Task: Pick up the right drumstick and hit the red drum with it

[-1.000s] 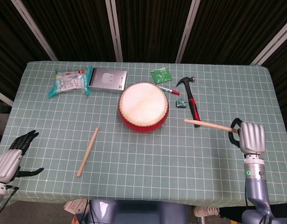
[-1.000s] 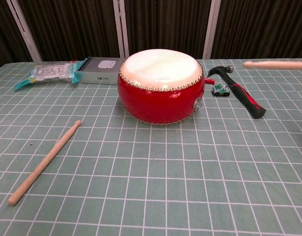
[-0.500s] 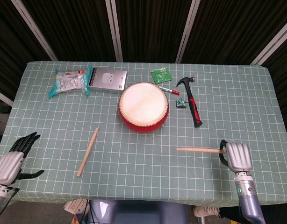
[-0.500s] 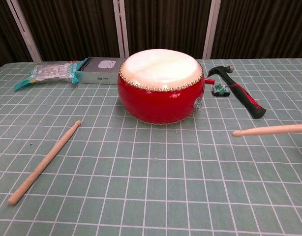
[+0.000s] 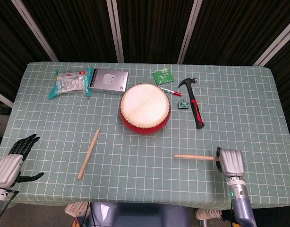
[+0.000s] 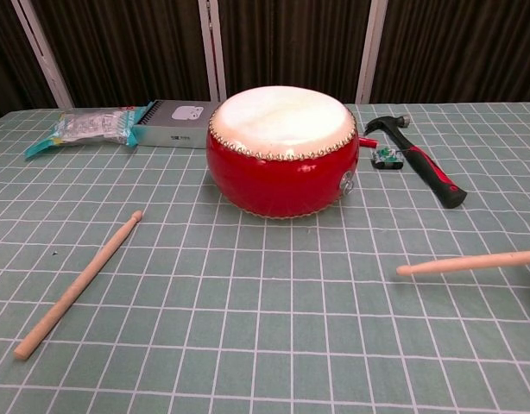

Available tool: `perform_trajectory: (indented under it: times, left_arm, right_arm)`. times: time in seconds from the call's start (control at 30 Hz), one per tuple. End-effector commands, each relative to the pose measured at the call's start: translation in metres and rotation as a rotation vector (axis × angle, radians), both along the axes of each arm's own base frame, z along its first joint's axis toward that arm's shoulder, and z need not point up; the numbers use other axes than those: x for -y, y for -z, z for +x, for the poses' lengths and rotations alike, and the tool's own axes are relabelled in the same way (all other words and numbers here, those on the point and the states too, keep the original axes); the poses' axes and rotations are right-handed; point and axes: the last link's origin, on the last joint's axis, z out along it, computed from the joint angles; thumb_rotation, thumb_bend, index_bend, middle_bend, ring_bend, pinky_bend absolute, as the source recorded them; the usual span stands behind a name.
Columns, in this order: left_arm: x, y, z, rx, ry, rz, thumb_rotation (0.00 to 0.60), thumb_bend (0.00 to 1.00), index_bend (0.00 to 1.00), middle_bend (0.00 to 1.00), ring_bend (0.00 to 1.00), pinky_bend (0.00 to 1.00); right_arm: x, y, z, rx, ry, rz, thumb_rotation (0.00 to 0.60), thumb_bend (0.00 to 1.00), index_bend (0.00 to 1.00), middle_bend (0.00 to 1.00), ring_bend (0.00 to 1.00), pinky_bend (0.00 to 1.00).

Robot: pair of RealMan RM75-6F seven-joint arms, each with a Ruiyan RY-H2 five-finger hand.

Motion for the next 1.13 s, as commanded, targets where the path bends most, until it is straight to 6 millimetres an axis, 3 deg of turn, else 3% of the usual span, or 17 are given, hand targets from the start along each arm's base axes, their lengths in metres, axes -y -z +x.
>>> perform_trajectory:
  times: [0.03, 0.13, 0.4, 0.5, 0.63, 0.73, 0.8, 0.9, 1.13]
  left_arm:
    - [0.000, 0.000, 0.000, -0.001, 0.000, 0.000, 0.600, 0.00, 0.00, 0.00, 0.00, 0.01]
    - [0.000, 0.000, 0.000, 0.000, 0.000, 0.002, 0.600, 0.00, 0.00, 0.00, 0.00, 0.01]
    - [0.001, 0.000, 0.000, 0.002, 0.003, 0.009, 0.600, 0.00, 0.00, 0.00, 0.00, 0.01]
    - [0.001, -0.001, 0.000, 0.002, 0.007, 0.015, 0.600, 0.00, 0.00, 0.00, 0.00, 0.01]
    - [0.001, 0.000, 0.001, -0.009, 0.021, 0.025, 0.600, 0.00, 0.00, 0.00, 0.00, 0.01]
    - [0.001, 0.000, 0.000, -0.039, 0.040, 0.039, 0.600, 0.00, 0.00, 0.00, 0.00, 0.01]
    - [0.002, 0.000, 0.000, -0.069, 0.061, 0.058, 0.600, 0.00, 0.00, 0.00, 0.00, 0.01]
    - [0.003, 0.000, 0.000, -0.106, 0.086, 0.082, 0.600, 0.00, 0.00, 0.00, 0.00, 0.01]
    - [0.001, 0.000, -0.003, -0.140, 0.103, 0.105, 0.600, 0.00, 0.00, 0.00, 0.00, 0.01]
  right_arm:
    - [-0.002, -0.003, 0.001, -0.017, -0.004, -0.004, 0.600, 0.49, 0.35, 0.97, 1.00, 0.97]
    - [-0.004, -0.011, 0.002, -0.028, -0.005, -0.015, 0.600, 0.48, 0.29, 0.95, 1.00, 0.95]
    - [-0.014, -0.049, 0.004, -0.026, -0.048, -0.107, 0.600, 0.48, 0.26, 0.84, 0.95, 0.89]
    - [-0.021, -0.072, 0.001, -0.011, -0.099, -0.194, 0.600, 0.47, 0.21, 0.68, 0.81, 0.72]
    - [-0.039, -0.102, -0.010, 0.033, -0.159, -0.309, 0.600, 0.44, 0.05, 0.35, 0.43, 0.41]
    - [-0.053, -0.116, -0.021, 0.064, -0.177, -0.352, 0.600, 0.37, 0.00, 0.14, 0.19, 0.23]
    - [-0.064, -0.122, -0.029, 0.084, -0.181, -0.367, 0.600, 0.32, 0.00, 0.05, 0.09, 0.15]
    - [-0.078, -0.127, -0.039, 0.112, -0.184, -0.367, 0.600, 0.26, 0.00, 0.00, 0.01, 0.09]
    - [-0.087, -0.127, -0.046, 0.138, -0.194, -0.354, 0.600, 0.24, 0.00, 0.00, 0.00, 0.05]
